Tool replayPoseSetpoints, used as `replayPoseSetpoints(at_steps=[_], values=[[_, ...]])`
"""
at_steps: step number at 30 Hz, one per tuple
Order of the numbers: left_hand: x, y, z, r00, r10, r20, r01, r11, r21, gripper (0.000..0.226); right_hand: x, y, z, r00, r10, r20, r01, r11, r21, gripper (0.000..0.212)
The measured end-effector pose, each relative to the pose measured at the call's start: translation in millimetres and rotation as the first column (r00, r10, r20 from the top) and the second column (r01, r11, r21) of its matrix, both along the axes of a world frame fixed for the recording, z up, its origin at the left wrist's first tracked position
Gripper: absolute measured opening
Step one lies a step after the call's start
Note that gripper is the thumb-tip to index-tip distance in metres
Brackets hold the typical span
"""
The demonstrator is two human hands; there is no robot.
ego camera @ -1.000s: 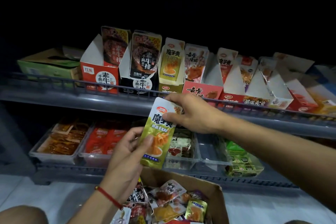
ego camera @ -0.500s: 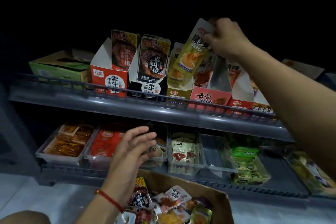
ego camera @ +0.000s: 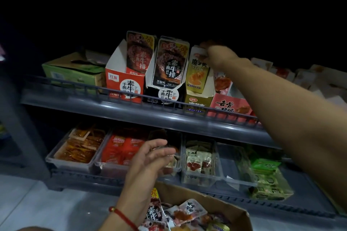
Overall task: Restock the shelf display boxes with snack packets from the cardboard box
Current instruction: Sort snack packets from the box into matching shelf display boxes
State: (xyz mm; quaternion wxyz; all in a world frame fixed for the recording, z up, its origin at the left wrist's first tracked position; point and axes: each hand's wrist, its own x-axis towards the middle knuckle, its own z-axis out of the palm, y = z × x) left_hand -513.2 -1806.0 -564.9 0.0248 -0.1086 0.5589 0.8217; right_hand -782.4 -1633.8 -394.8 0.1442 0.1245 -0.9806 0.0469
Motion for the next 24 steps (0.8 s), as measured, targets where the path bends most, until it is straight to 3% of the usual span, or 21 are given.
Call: replayPoseSetpoints(at_steps=[5,9,11,13,15,18,21,24], values=[[-1.0,-1.8,1.5,1.0,0.006,0.019,-0.007,1.0,0.007,0.043,0.6,3.4,-1.5,0.994,-0.076,-0.072,0.079,0.996,0.036,0.037],[-3.1,-3.7,0.7,0.999,0.01,0.041,-0.008,0.999,-0.041,0.031,9.5,0.0,-0.5,0.97,0.033,-0.242,-0.032,0.999,0.007,0.036],[-4.8,-5.1,-0.9,0.998,0.017,0.057,-0.011,0.994,-0.111,0.029,16.1,-4.2,1.7,0.956,0.059,-0.287,-0.044,0.997,0.057,0.037],[-6.5,-6.3,-4.8,0.998,0.006,0.069,0.014,0.957,-0.288,0.025,28.2,-9.3,4.1,0.933,0.084,-0.35,-0.045,0.992,0.12,0.031],[-7.4,-8.8,-12.6,0.996,-0.053,0.065,0.08,0.834,-0.546,0.024,46.9,-10.0,2.9,0.863,0.197,-0.465,-0.131,0.977,0.17,0.028],[-3.3,-11.3,-23.2,0.976,-0.209,0.062,0.164,0.519,-0.839,0.02,97.3,-2.8,-12.9,0.777,0.396,-0.489,-0.347,0.918,0.192,0.023],[5.5,-7.2,-35.6,0.903,-0.366,0.224,0.264,0.063,-0.963,0.031,165.6,12.0,-49.7,0.812,0.529,-0.246,-0.51,0.849,0.141,0.02],[19.1,2.1,-54.6,0.792,-0.434,0.429,0.394,-0.174,-0.903,0.034,211.7,34.4,-106.8,0.789,0.595,0.152,-0.614,0.77,0.176,0.022]])
